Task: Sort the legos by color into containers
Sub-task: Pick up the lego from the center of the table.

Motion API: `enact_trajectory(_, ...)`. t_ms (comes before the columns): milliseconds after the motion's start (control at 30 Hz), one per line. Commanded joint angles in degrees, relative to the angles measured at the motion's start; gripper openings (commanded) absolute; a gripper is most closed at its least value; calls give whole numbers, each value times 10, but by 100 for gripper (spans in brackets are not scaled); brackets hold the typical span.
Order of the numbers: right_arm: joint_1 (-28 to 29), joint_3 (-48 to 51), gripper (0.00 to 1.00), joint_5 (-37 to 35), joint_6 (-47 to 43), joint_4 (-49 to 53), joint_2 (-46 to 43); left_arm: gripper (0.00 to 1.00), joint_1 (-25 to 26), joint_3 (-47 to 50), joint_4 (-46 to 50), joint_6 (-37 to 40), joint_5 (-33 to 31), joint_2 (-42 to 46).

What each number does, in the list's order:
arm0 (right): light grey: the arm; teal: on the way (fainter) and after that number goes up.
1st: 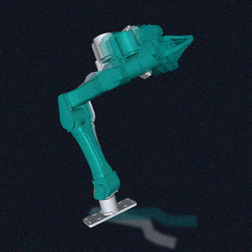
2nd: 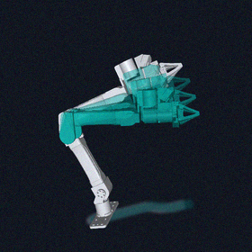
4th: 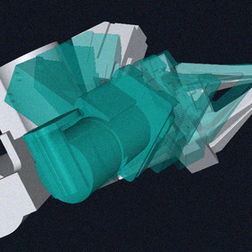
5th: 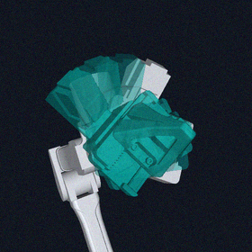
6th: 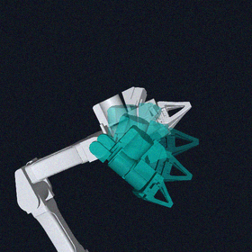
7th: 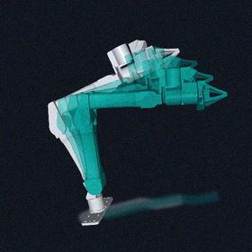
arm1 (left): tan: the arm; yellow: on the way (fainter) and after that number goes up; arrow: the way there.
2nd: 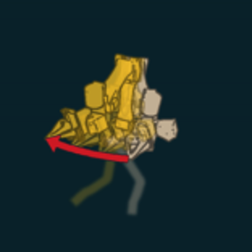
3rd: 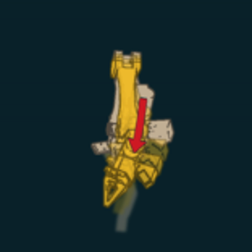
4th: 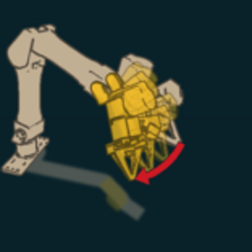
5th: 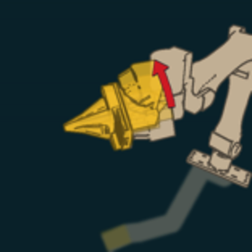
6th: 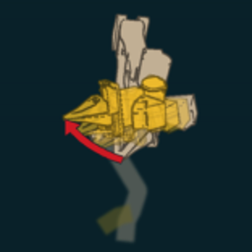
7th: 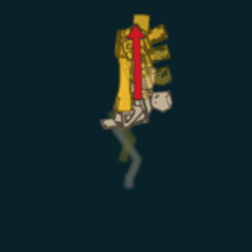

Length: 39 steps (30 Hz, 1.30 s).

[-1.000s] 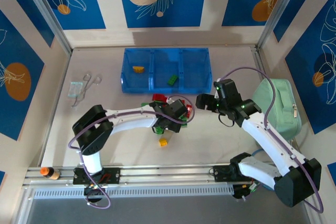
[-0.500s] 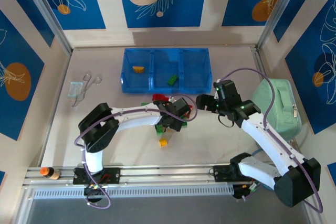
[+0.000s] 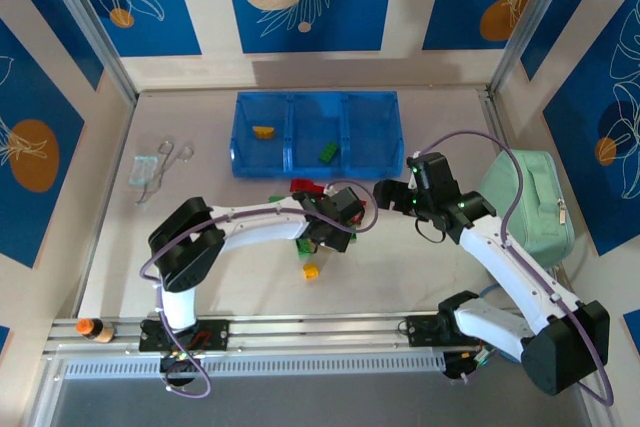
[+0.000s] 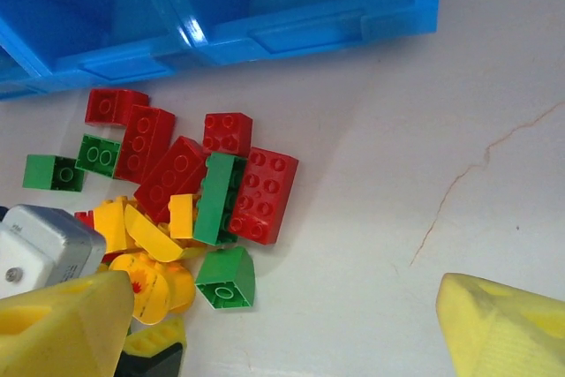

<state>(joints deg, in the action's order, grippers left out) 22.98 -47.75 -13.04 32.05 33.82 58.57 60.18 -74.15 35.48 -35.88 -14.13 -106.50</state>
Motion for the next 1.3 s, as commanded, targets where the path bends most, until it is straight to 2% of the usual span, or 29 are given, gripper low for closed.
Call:
enact_trajectory(0, -6, 12, 90, 13, 10, -7, -4, 81, 0, 4, 17, -2, 4, 31)
enact_trajectory(100, -7, 14, 90, 15, 11, -8, -6, 90, -2, 0, 25, -3, -5, 31)
enact_trajectory(167, -7, 15, 90, 15, 10, -8, -8, 92, -5, 1, 23, -4, -7, 27)
enact_trajectory(433, -14, 19, 90, 16, 8, -4, -20, 90, -16, 8, 3, -4, 20, 4)
enact_trajectory(900, -24, 28, 90, 23, 10, -9, -23, 85, -20, -20, 8, 7, 29, -49)
enact_trajectory(1033, -27, 27, 89, 24, 10, -9, -24, 80, -20, -26, 6, 8, 32, -58)
enact_trajectory(1267, -31, 26, 89, 27, 8, -9, -24, 59, -20, -31, 16, 14, 24, -54)
